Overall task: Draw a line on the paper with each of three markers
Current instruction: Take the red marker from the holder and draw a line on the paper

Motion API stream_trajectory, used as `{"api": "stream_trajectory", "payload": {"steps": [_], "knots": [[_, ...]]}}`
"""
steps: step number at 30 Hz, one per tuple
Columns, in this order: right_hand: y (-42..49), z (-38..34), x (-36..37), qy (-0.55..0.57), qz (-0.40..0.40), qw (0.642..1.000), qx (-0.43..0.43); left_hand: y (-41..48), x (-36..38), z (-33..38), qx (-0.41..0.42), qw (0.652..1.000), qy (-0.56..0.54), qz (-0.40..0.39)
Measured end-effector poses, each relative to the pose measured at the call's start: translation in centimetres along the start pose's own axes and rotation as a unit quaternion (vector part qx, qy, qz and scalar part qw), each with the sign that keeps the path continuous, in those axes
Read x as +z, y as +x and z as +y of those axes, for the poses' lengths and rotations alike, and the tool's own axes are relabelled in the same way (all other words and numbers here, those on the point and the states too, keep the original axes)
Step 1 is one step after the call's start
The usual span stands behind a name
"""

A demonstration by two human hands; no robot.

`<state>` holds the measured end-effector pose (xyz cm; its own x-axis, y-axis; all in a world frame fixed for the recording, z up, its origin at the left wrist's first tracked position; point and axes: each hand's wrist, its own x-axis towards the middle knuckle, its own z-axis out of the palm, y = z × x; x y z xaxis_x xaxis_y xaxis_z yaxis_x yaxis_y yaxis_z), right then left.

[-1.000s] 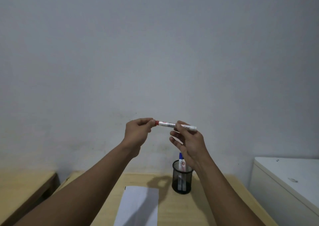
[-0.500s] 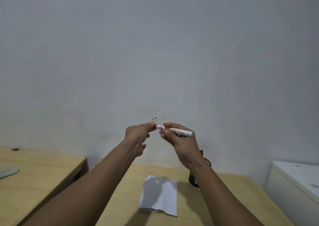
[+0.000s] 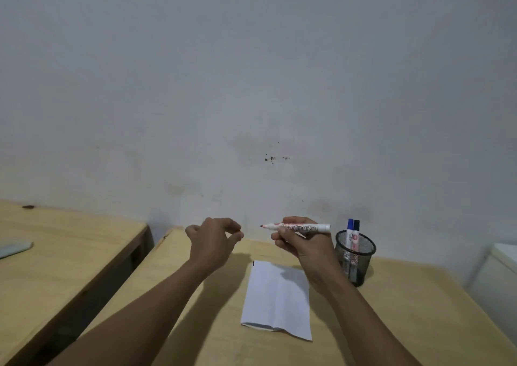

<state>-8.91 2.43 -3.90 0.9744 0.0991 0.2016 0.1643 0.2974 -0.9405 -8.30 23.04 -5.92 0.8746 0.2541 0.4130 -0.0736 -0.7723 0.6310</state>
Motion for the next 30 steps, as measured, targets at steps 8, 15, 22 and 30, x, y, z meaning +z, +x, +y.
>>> {"api": "stream_trajectory", "payload": {"steps": [8,15,22,30], "knots": [[1.7,4.7,-1.6,-0.088,0.019,0.995,0.042,0.3,4.0,-3.8,0.025,0.996,0.07,-0.053],[3.1,6.7,-1.0,-0.134,0.001,0.99,0.054,0.3,5.1,-5.3,0.062,0.988,0.113,-0.088],[5.2,8.9,-1.0,-0.131,-0.016,0.988,0.077,-1.6,4.6,-4.0,0.094,0.989,0.108,-0.033],[5.2,11.4,-1.3,-0.304,0.002,0.952,0.031,-5.7,3.4,-3.0,0.19,0.932,0.196,-0.236]]}}
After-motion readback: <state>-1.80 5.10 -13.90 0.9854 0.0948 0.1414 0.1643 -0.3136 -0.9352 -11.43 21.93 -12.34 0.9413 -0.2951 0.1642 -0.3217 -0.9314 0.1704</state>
